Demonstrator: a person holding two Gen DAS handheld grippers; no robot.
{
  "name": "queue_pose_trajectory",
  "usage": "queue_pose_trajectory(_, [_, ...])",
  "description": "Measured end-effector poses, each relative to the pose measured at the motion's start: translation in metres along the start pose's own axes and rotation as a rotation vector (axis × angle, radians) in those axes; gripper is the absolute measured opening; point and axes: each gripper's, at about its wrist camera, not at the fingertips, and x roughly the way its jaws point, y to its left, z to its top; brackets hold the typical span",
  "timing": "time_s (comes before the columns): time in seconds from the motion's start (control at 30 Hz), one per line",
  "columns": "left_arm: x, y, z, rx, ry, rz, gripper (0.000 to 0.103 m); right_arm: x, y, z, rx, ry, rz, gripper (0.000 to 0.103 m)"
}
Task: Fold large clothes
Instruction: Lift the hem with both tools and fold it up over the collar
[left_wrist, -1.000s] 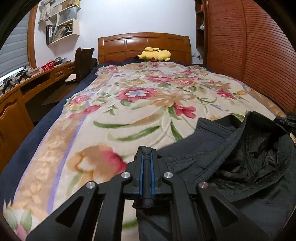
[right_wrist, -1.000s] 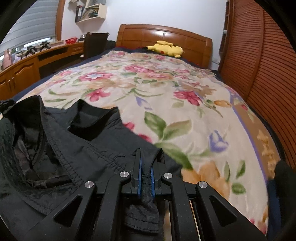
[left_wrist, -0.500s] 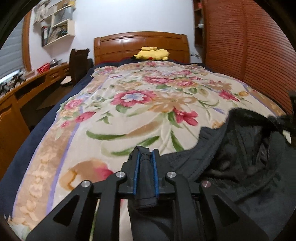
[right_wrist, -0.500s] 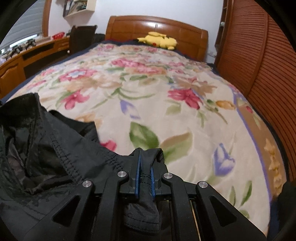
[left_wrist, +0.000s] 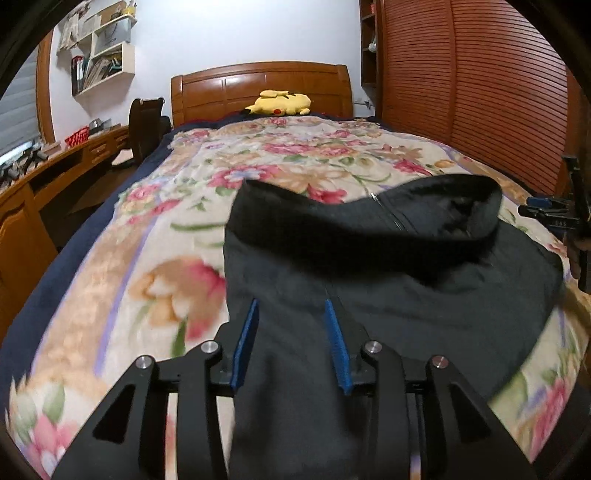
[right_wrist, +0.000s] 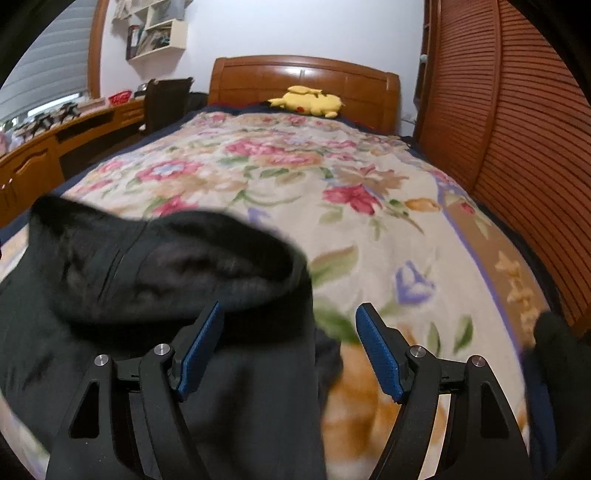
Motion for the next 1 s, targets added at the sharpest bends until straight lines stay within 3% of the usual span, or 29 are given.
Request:
queue_pose_trajectory(0.2, [-0.014, -0.008, -0.041, -0.006, 0.024, 0.018, 0.038, -0.026, 0.005, -0.041, 0.000, 0.032, 0.028, 0.076])
queue_pose_trajectory(0.4, [-0.024, -0.012, -0.049, -0.074, -0.012, 0.014, 0.038, -0.042, 0.024, -0.059, -0.035, 0.038, 0.038, 0.076])
queue_pose_trajectory(0.67, [-0.025, -0.024, -0.058, -0.068, -0.055, 0.027, 0.038, -0.043, 0.061, -0.040, -0.089, 0.001, 0.086, 0.076])
queue_pose_trajectory(1.0, [-0.029, -0.032, -0.065, -0.031, -0.091, 0.036, 0.038, -0.012, 0.142, 0.008, -0.229, -0.010, 0.211, 0.076])
